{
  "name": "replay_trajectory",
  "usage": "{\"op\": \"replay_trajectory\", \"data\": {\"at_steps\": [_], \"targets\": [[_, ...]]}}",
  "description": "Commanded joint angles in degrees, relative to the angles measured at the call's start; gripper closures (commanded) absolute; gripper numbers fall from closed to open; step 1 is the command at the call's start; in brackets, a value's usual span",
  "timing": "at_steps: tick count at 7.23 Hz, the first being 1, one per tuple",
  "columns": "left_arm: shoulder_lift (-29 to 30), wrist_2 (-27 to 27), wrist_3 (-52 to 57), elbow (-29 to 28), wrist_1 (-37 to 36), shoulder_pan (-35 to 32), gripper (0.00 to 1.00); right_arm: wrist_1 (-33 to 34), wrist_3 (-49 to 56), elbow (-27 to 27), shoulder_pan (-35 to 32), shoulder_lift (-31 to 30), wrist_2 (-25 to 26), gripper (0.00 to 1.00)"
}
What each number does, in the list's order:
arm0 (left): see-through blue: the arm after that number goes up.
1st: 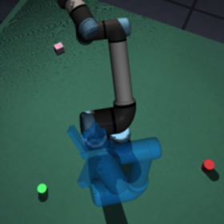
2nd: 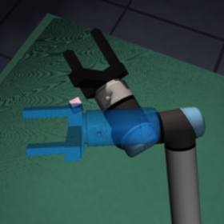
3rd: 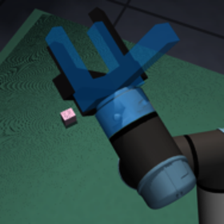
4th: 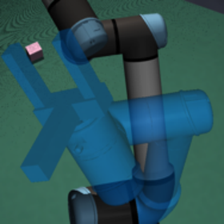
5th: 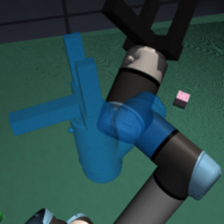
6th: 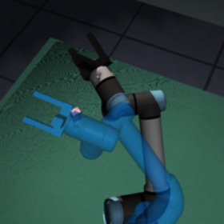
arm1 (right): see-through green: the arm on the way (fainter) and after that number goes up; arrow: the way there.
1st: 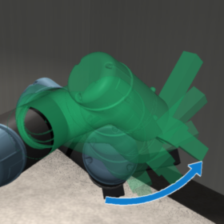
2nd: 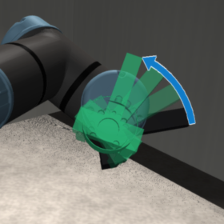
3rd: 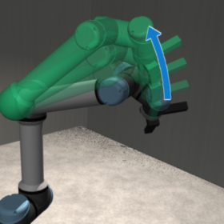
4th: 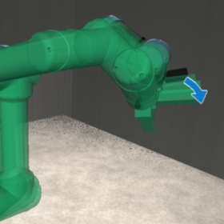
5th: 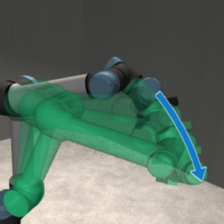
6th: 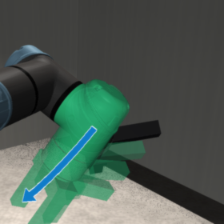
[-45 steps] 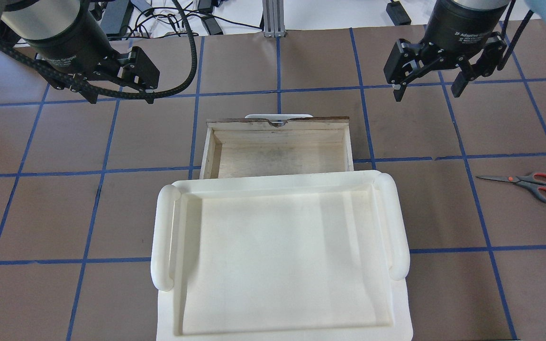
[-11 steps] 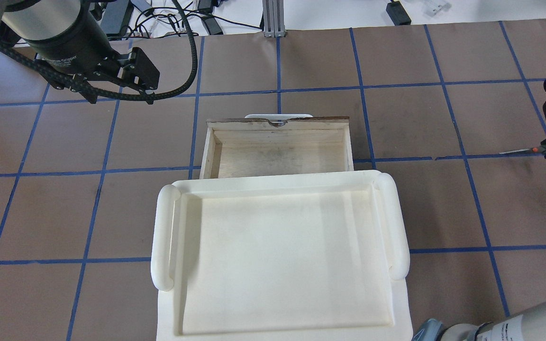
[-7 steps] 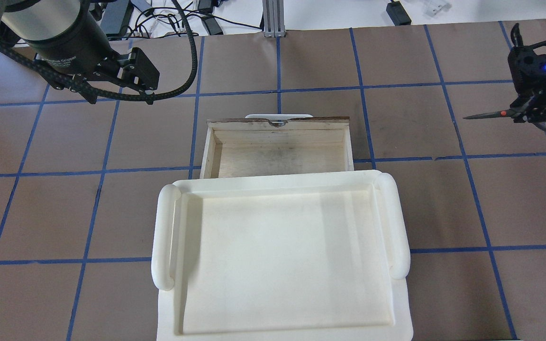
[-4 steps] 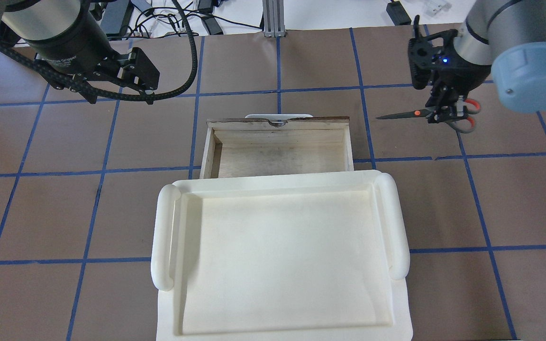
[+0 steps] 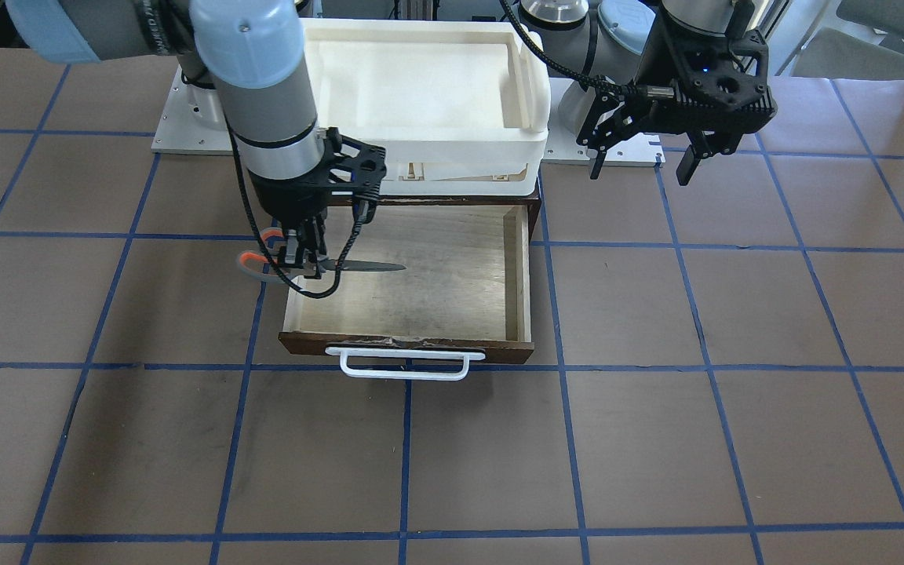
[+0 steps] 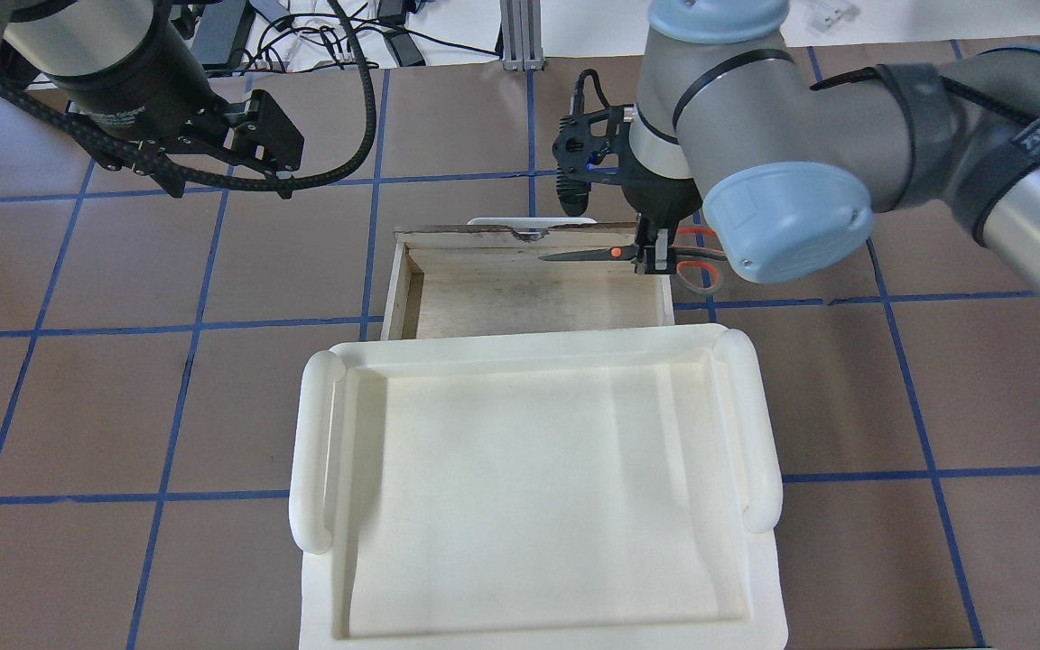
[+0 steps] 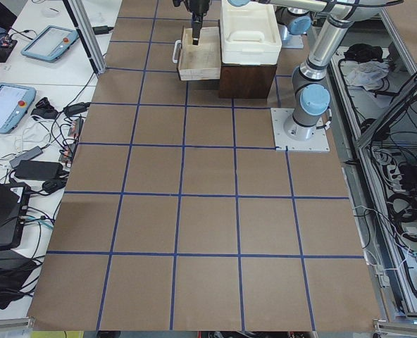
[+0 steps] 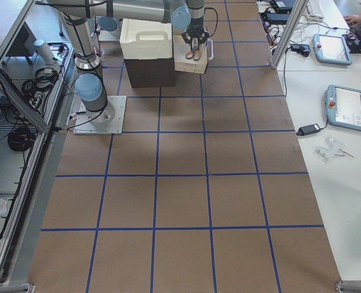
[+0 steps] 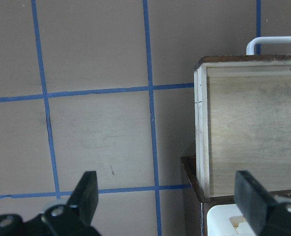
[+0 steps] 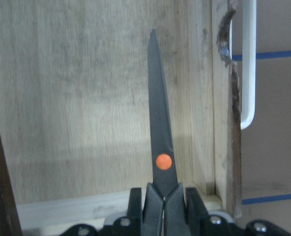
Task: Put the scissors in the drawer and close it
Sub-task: 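Lift the scissors with the right gripper and carry them over the drawer, then lower the scissors into the open drawer with the right gripper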
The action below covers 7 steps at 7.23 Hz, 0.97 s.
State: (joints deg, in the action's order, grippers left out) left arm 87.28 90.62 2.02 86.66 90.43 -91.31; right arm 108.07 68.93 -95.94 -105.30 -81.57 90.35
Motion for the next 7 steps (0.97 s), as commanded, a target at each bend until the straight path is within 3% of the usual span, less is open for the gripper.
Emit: {"op": "replay_trajectory", "data": {"at_steps": [1, 2, 7], "targets": [[0.00, 0.00, 0.00, 0.00, 0.01, -0.01, 0.00, 4.31, -10.02, 1.81, -8.12, 6.05, 0.35, 1.00], [0.00, 0.00, 0.00, 0.00, 0.01, -0.01, 0.00, 6.95, -9.52, 1.81, -10.86, 7.82, 2.01, 1.00], [0.00, 0.00, 0.00, 0.00, 0.01, -0.01, 0.00, 3.12, -8.29, -0.38, -11.24, 7.66, 1.76, 1.00]]}}
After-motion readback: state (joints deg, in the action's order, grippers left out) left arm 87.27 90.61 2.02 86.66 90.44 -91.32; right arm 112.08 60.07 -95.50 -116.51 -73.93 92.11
